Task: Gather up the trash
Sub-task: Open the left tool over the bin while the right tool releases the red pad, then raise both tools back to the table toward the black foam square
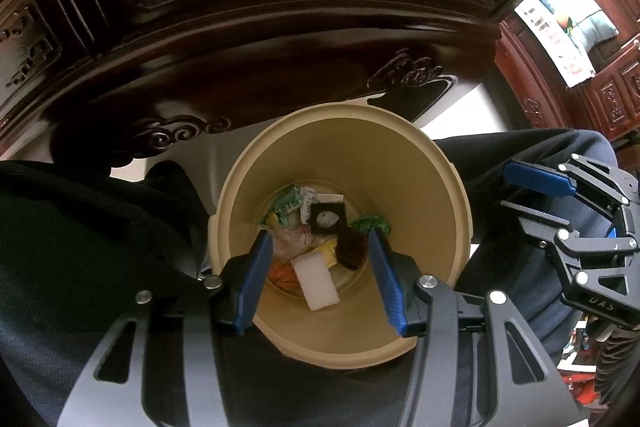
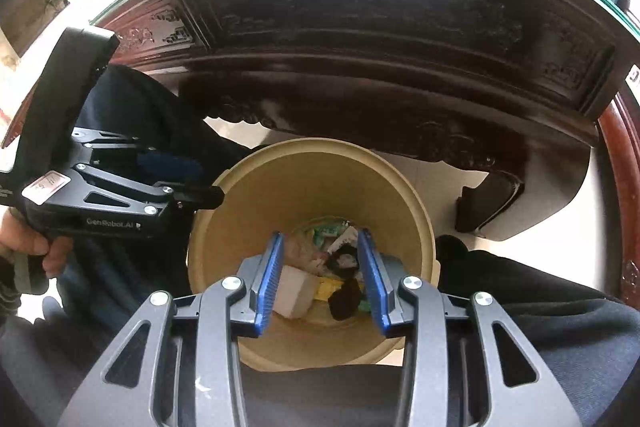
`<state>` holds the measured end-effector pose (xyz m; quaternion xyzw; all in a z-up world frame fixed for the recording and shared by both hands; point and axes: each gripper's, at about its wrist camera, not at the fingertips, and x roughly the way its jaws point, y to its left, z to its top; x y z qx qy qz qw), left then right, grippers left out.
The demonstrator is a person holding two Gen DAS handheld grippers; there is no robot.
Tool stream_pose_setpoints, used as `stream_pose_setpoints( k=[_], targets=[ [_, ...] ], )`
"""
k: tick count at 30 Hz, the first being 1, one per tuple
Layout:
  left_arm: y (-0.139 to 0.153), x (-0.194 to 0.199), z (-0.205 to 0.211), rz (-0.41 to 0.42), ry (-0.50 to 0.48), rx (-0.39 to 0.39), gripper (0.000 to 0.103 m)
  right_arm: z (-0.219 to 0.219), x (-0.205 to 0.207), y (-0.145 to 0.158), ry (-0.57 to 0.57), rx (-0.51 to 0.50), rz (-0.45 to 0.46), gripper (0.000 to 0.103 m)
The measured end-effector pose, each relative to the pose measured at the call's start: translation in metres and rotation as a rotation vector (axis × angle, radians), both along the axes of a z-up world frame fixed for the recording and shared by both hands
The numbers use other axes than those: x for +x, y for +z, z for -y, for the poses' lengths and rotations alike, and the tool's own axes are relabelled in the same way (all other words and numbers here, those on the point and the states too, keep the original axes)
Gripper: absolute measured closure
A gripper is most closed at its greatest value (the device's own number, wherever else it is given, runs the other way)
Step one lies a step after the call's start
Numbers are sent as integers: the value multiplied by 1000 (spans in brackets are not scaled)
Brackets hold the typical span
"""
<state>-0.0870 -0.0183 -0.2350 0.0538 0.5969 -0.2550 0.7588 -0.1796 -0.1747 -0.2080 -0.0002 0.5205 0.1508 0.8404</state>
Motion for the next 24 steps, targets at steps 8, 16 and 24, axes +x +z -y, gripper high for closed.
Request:
stream_pose_setpoints(
  k=[8,16,24],
  targets=[
    [6,0,2,22,-5,-5,52,1,0,3,-13,11,14,65],
    [36,4,4,87,-2,-21,52,1,6,24,5,18,55,65],
    [109,12,-1,246,-3,-69,40,0,19,79,31,28,184,58]
  ],
)
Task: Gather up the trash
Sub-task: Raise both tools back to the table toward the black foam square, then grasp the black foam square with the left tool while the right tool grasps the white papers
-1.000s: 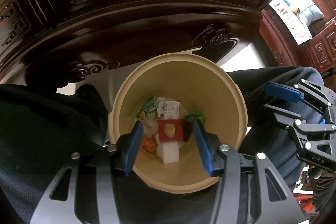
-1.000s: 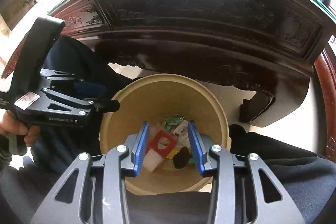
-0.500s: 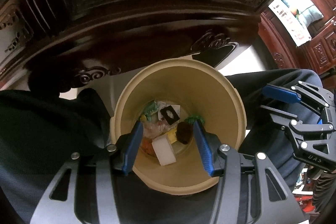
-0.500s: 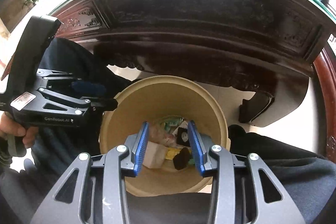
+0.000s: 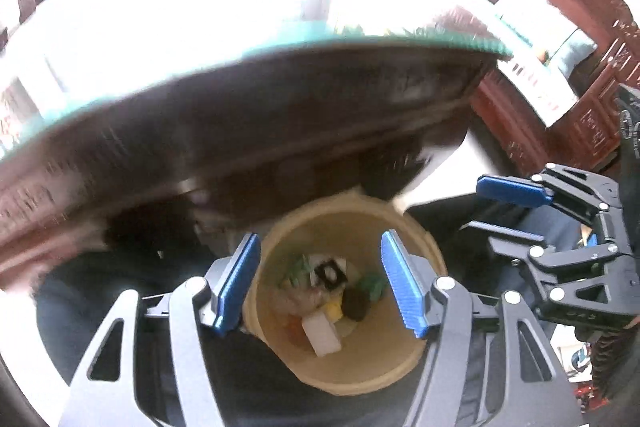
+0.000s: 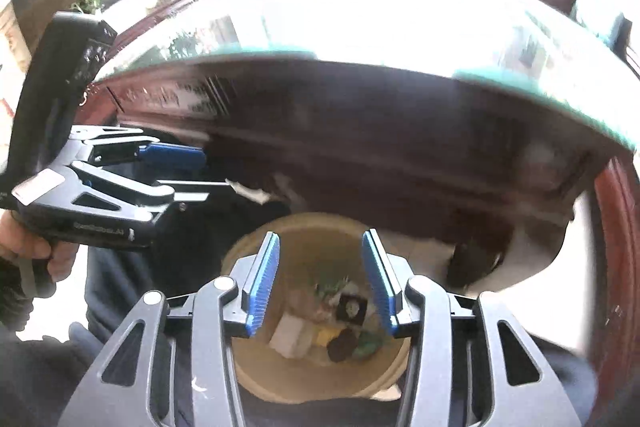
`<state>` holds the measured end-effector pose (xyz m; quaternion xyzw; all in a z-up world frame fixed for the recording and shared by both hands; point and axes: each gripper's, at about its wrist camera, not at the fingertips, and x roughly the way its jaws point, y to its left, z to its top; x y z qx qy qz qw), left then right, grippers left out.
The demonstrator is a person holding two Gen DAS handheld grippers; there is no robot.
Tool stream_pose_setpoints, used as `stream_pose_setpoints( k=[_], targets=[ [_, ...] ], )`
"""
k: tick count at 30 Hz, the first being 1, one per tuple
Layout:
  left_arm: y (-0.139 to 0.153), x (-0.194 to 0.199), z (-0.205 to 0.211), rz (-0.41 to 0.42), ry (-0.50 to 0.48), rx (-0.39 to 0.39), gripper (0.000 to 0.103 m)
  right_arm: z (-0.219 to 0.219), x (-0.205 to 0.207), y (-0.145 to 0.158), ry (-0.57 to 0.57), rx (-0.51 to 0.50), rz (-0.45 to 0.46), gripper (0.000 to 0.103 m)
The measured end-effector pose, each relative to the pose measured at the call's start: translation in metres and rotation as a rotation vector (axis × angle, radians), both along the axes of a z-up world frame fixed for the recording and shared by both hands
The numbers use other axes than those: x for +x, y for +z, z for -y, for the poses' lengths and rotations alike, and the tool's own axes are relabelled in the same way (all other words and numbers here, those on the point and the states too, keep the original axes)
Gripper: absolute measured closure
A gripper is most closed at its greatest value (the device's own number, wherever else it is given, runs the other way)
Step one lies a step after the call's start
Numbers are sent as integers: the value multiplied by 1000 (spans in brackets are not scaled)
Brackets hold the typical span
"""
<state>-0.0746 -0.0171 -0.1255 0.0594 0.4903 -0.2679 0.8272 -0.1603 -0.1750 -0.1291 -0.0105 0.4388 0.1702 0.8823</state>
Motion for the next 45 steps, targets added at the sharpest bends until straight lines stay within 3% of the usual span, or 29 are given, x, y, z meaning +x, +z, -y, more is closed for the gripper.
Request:
stream_pose_setpoints(
  k=[3,5,7,10,14,19,23,29,36,42,45],
  targets=[
    [30,9,-3,76,13,-8,32,0,9,25,5,-2,61,52],
    [50,19,-7,124,37,-13,21,2,16,40,-10,0,104,40],
    [73,27,-11,184,69,-33,14,3,24,55,-18,10,152,35],
    [96,43,-15,250,110,-52,10,5,36,73,-34,9,213,20],
    [113,71,-19,293,163,-57,9,11,59,99,-79,8,325,8],
    [116,126,-19,298,218,-55,9,18,110,118,-107,31,392,8],
    [111,181,-12,279,261,-44,9,26,150,122,-137,62,390,8],
    [100,251,-22,266,368,-35,9,27,194,108,-139,95,340,8],
    [79,304,-31,221,418,-20,9,20,232,91,-114,79,301,8],
    [57,341,-34,131,414,-12,25,27,248,85,-131,102,285,8],
    [50,347,-32,125,404,-4,31,27,256,82,-134,93,274,8]
  ],
)
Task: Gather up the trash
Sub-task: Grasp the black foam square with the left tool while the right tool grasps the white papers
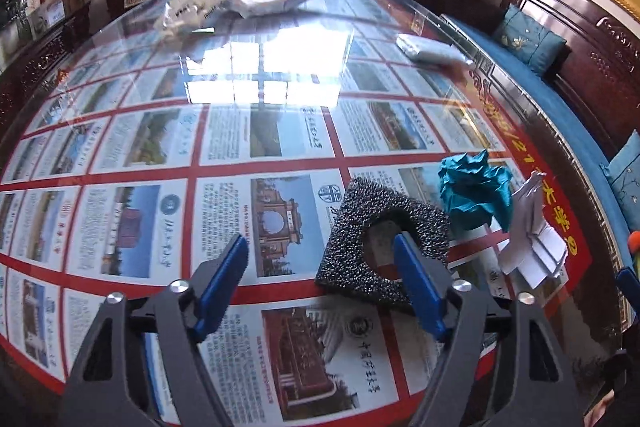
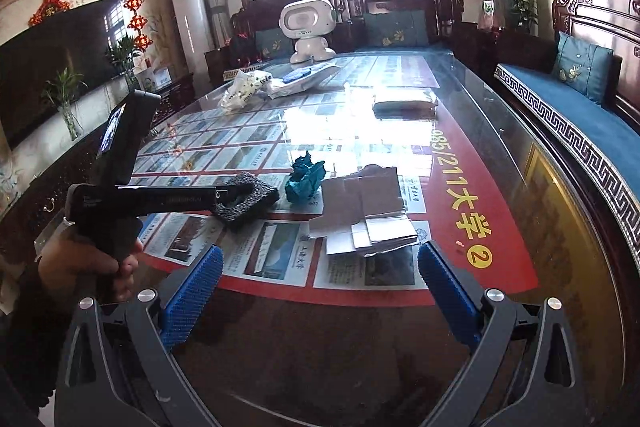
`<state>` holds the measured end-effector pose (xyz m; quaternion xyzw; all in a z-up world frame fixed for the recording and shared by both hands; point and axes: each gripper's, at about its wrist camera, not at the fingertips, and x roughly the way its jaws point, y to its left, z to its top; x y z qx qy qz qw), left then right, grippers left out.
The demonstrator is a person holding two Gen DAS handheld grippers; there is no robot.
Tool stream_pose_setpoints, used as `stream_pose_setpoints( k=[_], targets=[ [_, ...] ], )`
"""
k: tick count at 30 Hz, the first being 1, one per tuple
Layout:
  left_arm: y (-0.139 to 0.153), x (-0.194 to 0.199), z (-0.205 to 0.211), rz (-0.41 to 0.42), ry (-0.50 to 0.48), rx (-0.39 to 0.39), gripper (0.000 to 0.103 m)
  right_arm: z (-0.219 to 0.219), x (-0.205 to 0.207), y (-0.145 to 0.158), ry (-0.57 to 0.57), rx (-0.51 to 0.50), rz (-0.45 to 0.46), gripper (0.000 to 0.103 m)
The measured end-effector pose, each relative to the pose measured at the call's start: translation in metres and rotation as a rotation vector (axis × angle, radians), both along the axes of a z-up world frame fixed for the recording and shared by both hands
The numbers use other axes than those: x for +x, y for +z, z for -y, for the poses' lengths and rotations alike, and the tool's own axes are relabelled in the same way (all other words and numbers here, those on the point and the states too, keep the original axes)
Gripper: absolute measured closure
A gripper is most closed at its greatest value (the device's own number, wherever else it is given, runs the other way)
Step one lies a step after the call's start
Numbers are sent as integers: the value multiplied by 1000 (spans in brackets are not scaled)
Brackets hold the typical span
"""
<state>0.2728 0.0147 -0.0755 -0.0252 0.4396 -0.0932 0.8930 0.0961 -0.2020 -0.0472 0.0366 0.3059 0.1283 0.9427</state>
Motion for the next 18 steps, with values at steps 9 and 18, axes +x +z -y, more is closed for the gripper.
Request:
stream_pose_setpoints(
  k=[9,18],
  targets=[
    [1,3,4,5,-35,31,79,-2,16,-7,-6,12,-37,8],
    [4,-7,4,8,-69,7,80,-4,41,-15,-25,-43,-97,8]
  ],
)
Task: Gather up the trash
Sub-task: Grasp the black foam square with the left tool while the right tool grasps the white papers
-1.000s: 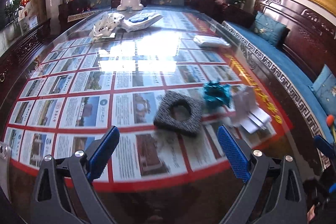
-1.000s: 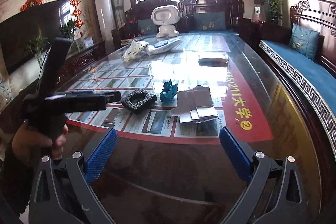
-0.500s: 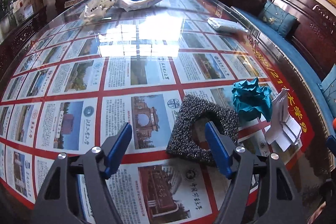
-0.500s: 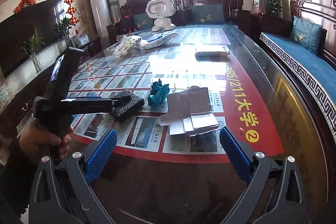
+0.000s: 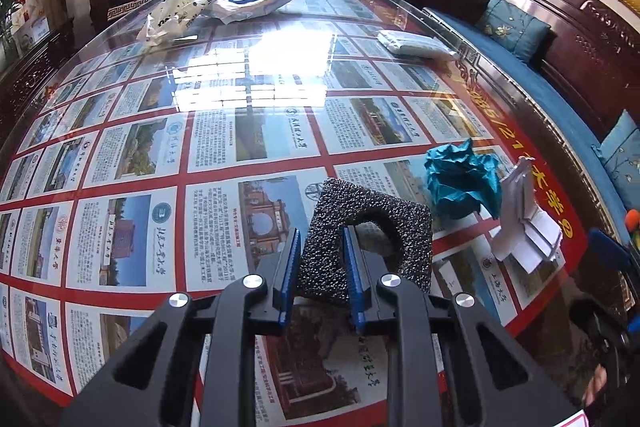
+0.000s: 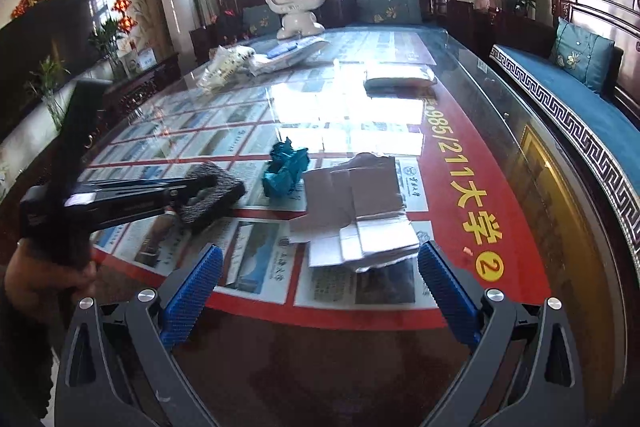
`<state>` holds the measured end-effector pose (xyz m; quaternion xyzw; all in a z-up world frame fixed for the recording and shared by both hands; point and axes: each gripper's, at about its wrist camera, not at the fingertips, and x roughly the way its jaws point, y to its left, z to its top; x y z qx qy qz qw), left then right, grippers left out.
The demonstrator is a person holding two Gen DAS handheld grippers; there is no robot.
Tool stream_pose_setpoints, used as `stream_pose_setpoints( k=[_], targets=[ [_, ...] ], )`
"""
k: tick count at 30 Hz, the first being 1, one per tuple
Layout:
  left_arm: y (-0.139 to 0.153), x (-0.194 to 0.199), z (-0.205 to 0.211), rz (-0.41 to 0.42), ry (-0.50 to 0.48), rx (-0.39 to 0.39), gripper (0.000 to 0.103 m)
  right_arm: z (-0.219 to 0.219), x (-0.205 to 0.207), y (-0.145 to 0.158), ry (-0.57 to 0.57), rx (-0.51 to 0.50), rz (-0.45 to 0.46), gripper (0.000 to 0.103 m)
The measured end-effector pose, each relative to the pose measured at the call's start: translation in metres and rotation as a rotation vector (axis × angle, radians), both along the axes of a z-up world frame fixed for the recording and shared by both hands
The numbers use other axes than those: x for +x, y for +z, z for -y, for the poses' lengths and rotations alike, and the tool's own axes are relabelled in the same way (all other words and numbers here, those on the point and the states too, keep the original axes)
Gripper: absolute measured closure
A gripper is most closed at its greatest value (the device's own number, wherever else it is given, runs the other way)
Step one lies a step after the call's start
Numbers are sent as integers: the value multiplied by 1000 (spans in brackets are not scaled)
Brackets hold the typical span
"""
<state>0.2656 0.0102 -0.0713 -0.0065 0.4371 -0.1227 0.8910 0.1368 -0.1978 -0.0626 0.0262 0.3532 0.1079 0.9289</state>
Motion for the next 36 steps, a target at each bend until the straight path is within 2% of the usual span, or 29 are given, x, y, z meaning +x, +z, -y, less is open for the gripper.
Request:
stream_pose_setpoints(
  k=[7,11,17,21,23,25,36],
  targets=[
    [0,0,2,1,-7,-1,80,3,42,-6,-22,-53,-45,8],
    [-1,2,3,-5,-9,-3,80,9,63,-11,-36,-30,-69,8],
    [-3,3,4,-4,-19,2,80,8,86,-25,-23,-15,-159,8],
    [-3,4,4,-1,-22,2,80,3,90,-25,-14,-40,-161,10],
    [-3,4,5,0,-23,2,80,1,93,-28,-18,-55,-179,24],
    [-3,4,5,1,-24,1,80,0,93,-27,-5,-57,-173,28],
    [-2,-2,3,-11,-41,-29,80,-4,84,-22,8,-63,-148,29]
  ],
)
